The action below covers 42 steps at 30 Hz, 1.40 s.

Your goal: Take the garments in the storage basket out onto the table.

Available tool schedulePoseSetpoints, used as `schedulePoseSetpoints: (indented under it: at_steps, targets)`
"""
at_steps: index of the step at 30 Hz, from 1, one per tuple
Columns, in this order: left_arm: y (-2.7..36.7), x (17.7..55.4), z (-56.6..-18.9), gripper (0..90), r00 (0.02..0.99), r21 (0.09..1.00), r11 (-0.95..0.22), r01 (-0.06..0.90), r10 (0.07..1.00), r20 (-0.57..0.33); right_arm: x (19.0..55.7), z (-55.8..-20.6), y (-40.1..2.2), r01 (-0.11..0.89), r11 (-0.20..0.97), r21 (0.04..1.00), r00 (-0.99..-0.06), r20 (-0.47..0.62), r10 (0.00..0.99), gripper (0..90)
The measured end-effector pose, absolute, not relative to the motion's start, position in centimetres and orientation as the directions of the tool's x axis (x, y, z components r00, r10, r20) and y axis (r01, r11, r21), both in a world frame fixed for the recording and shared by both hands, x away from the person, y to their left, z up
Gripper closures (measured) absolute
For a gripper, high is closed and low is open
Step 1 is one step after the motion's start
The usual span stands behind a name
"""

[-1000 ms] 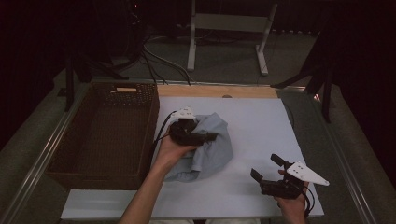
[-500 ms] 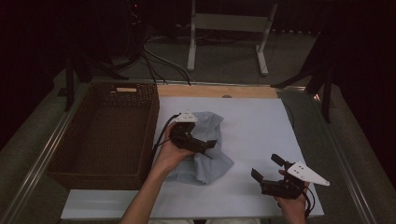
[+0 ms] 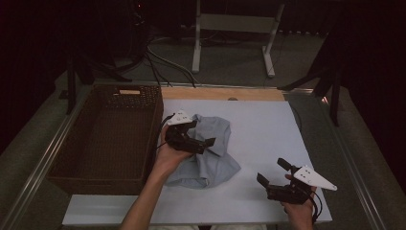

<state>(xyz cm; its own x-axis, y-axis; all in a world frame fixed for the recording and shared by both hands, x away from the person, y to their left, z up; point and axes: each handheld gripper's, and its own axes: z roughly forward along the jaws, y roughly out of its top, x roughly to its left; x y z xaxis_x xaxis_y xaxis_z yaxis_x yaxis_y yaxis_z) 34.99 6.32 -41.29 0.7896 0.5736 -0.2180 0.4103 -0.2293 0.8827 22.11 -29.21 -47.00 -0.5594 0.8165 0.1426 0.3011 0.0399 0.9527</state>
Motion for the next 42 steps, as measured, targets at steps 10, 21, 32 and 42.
schedulePoseSetpoints:
  at_steps: [10,21,32,42]
  targets:
    - [6.8,34.0,-41.0,2.8,0.779,0.902,-0.21,0.377,0.598,-0.187,22.2,-47.1,-28.9,0.307,0.036,0.951,-0.561,0.15,0.814,1.2]
    - [7.5,33.1,-41.2,2.8,0.76,0.896,-0.211,0.391,0.623,-0.184,22.2,-47.1,-28.7,0.305,0.041,0.951,-0.567,0.147,0.81,1.2]
    - [8.0,32.1,-41.2,2.8,0.75,0.892,-0.212,0.399,0.635,-0.185,22.2,-47.1,-28.8,0.313,0.041,0.949,-0.563,0.151,0.813,1.2]
    - [8.5,31.1,-41.2,2.8,0.748,0.894,-0.2,0.402,0.634,-0.194,22.2,-47.2,-28.8,0.313,0.046,0.949,-0.563,0.146,0.814,1.2]
